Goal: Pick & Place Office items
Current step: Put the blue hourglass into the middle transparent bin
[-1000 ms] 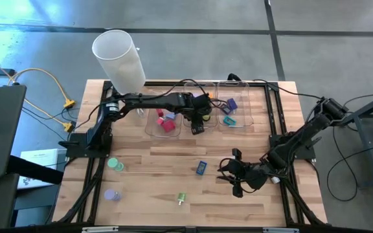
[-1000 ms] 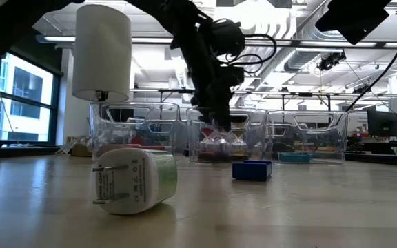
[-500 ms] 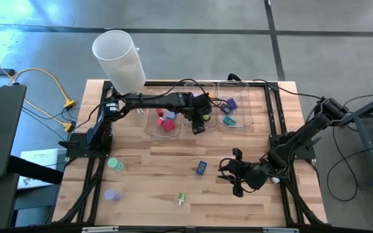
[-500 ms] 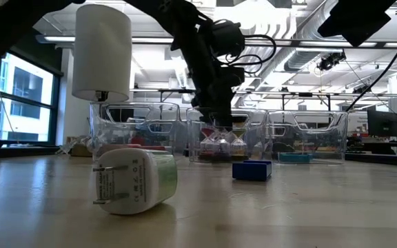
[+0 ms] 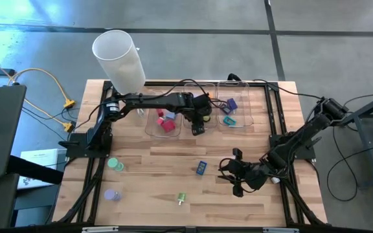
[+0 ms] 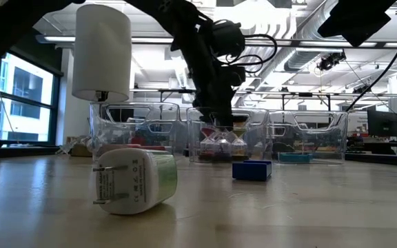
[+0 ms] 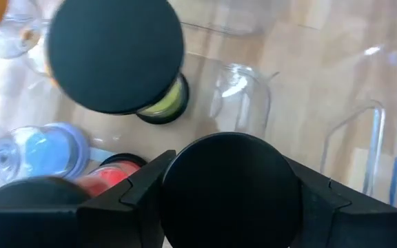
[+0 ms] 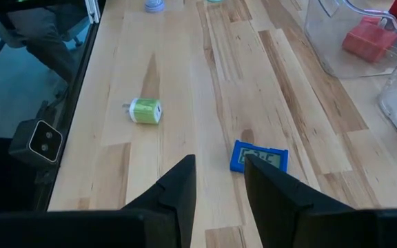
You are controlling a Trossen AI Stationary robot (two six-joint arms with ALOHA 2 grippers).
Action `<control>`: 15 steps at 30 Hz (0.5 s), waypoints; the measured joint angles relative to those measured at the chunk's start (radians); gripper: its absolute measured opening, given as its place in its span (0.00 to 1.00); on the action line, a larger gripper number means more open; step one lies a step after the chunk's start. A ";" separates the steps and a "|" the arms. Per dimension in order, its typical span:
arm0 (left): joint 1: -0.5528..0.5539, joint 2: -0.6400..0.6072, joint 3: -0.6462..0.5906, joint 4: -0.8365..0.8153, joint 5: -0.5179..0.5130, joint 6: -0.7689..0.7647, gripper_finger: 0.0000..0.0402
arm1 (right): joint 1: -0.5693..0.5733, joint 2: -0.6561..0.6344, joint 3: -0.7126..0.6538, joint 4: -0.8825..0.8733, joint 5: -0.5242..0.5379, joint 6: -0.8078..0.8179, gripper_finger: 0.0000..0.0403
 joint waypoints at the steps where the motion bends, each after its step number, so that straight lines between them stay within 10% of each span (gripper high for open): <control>1: 0.000 0.001 0.000 0.000 0.011 0.000 0.53 | 0.000 0.000 0.000 0.000 0.000 0.000 0.28; 15: -0.001 -0.001 -0.002 -0.001 0.021 0.015 0.76 | 0.000 0.000 0.000 0.000 0.000 0.000 0.28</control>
